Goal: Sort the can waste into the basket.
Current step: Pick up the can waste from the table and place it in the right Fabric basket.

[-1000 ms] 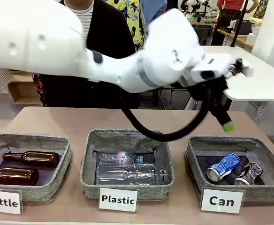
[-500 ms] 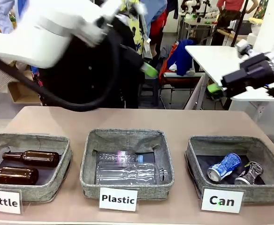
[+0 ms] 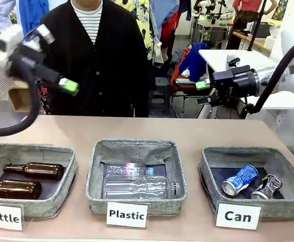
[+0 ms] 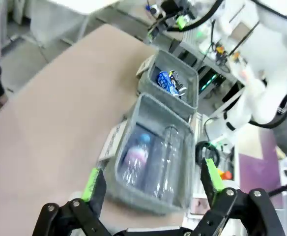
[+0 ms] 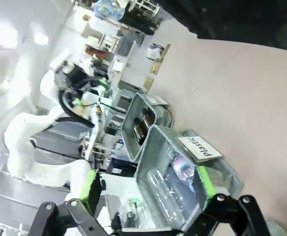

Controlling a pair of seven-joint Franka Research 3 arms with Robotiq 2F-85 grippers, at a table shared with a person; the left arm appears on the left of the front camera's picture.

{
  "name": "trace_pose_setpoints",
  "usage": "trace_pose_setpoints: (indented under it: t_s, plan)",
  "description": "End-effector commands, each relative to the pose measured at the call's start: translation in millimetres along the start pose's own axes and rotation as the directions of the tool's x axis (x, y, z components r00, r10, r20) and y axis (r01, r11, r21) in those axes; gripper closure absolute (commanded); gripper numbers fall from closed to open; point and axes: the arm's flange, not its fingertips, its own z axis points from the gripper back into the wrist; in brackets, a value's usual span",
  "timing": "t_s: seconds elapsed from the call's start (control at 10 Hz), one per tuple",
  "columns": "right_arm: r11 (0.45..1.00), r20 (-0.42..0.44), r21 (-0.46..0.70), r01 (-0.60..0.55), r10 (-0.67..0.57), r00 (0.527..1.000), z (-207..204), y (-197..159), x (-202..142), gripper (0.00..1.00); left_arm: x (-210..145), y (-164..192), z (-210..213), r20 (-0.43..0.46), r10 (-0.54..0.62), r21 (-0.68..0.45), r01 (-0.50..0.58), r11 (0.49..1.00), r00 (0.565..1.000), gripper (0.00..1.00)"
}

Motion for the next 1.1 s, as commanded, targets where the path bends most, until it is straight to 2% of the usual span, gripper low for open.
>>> trace_pose_setpoints:
  t_s: [0.0,0.1,0.2,1.0]
  plan:
    - [0.989,0.050,-0.031,0.143,-0.141,0.989,21.9,-5.9,10.7,0.00,-32.6,35.1,18.5,0.116,0.089,-0.040,-0.085,0.996,0.989,0.00]
    - [0.983,0.049,-0.057,0.175,-0.173,0.984,32.0,-12.1,11.8,0.00,-61.3,57.0,35.3,0.226,0.137,-0.090,-0.120,0.989,0.964,0.00]
    - [0.998,0.017,-0.007,0.060,-0.059,0.998,9.7,-9.8,0.2,0.00,-28.4,23.3,21.1,0.040,0.067,-0.012,-0.067,0.998,0.997,0.00]
    - [0.998,0.017,-0.007,0.060,-0.059,0.998,9.7,-9.8,0.2,0.00,-28.4,23.3,21.1,0.040,0.067,-0.012,-0.067,0.998,0.997,0.00]
